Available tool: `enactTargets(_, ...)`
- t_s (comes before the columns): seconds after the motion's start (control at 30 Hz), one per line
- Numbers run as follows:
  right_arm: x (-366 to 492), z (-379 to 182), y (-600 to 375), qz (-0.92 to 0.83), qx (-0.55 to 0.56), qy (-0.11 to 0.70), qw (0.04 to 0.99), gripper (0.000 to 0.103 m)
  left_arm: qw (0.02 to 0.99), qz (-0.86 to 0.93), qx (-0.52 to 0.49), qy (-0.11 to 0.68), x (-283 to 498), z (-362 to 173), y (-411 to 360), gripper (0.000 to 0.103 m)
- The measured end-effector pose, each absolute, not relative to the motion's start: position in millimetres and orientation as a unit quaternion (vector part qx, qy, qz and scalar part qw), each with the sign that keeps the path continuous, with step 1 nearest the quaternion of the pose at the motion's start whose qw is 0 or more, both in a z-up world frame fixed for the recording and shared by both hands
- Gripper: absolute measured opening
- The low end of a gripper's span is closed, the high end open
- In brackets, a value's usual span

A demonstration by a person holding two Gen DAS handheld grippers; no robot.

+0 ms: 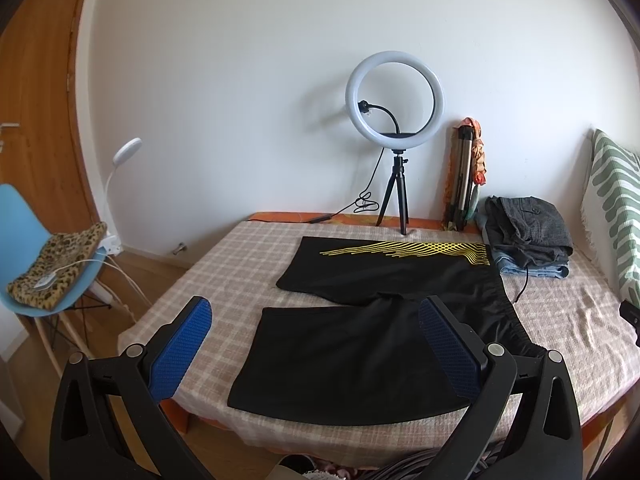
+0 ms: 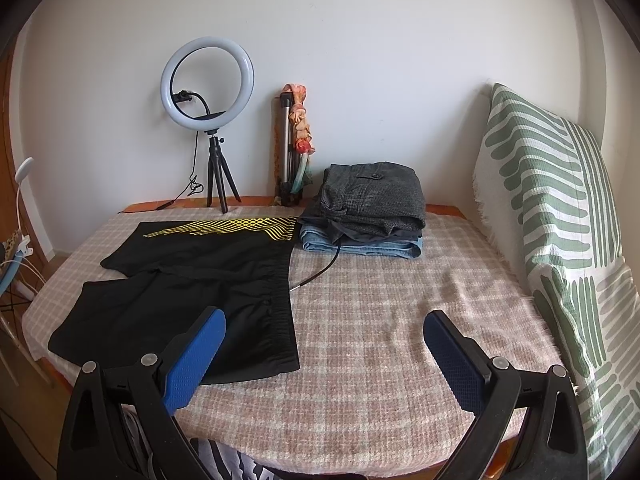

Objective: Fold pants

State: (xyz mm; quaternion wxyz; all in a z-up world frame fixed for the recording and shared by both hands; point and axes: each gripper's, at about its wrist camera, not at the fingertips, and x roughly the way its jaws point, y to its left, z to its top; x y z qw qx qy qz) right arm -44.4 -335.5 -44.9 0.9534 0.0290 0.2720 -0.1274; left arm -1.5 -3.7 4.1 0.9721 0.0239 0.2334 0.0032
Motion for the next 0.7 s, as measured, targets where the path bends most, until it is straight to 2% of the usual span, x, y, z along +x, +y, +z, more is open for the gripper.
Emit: enactTargets(0.7, -44.4, -50.3, -336.9, -0.123, 0.027, 0.273, 0.954, 0.100, 0.971, 0.005, 0.024, 0.236, 0.7, -0.1, -5.8, 0.103)
